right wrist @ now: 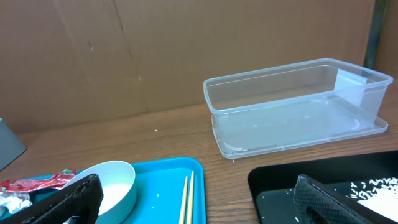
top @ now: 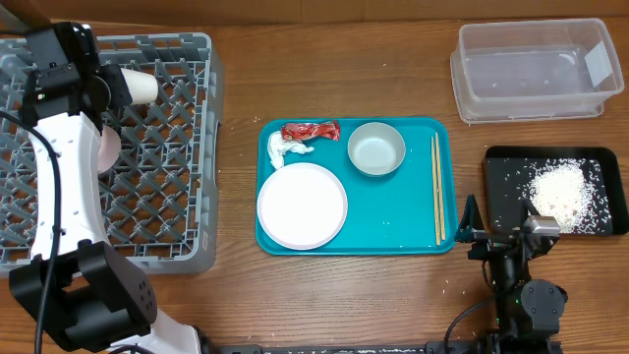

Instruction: Sort waste into correct bins and load items into the dishwasher

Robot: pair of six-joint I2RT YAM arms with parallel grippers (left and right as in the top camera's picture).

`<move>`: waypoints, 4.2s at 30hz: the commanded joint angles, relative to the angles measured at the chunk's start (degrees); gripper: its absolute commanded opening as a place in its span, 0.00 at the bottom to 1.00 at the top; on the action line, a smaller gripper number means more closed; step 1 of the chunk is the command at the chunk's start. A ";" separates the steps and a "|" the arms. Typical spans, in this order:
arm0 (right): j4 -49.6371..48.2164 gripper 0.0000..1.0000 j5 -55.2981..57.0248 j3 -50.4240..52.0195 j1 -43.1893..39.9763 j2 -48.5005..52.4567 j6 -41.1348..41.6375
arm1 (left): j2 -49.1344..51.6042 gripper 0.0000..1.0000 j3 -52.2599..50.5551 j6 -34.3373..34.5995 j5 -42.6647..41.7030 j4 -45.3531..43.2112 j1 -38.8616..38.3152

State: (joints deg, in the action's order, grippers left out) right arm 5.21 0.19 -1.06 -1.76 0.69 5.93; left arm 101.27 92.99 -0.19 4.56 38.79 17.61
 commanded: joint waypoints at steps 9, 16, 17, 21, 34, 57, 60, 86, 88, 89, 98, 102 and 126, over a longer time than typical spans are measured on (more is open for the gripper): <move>-0.37 1.00 -0.24 0.61 0.20 -0.52 -0.39 | 8.15 0.43 0.39 -4.46 -12.66 -3.82 1.49; -0.37 1.00 -0.24 0.61 0.20 -0.52 -0.39 | 10.49 0.44 0.39 -4.50 -15.15 -7.37 3.19; -0.37 1.00 -0.24 0.61 0.20 -0.52 -0.39 | 10.71 0.44 0.39 -4.50 -15.19 -7.39 3.45; -0.37 1.00 -0.24 0.61 0.20 -0.52 -0.39 | 11.15 0.38 0.37 -4.52 -18.53 -7.58 4.52; -0.37 1.00 -0.24 0.61 0.20 -0.52 -0.39 | 11.10 0.04 0.81 13.00 -50.01 -16.02 14.19; -0.37 1.00 -0.24 0.61 0.20 -0.52 -0.39 | 31.30 0.04 0.81 52.92 -89.15 -67.80 23.26; -0.35 1.00 -0.24 0.61 0.20 -0.52 -0.39 | 32.50 0.04 0.81 54.66 -88.94 -71.19 22.99; -0.35 1.00 -0.24 0.61 0.20 -0.52 -0.39 | 32.57 0.04 0.81 38.05 -85.18 -51.52 21.79; -0.37 1.00 -0.24 0.61 0.20 -0.52 -0.39 | 32.57 0.04 0.81 38.07 -84.96 -51.19 22.49; -0.37 0.99 -0.24 0.61 0.20 -0.52 -0.39 | 32.57 0.04 0.81 38.10 -84.96 -51.15 22.75; -0.37 1.00 -0.24 0.61 0.20 -0.52 -0.39 | 32.57 0.04 0.81 38.53 -84.94 -51.17 26.23; -0.35 1.00 -0.24 0.61 0.20 -0.52 -0.39 | 32.57 0.04 0.81 39.98 -84.96 -51.23 27.47; -0.35 1.00 -0.24 0.61 0.20 -0.52 -0.39 | 25.51 0.16 0.81 68.57 -91.65 -81.50 32.68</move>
State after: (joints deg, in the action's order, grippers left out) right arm 5.19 0.19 -1.06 -1.76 0.67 5.91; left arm 132.70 93.36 62.30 -85.56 -38.72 51.22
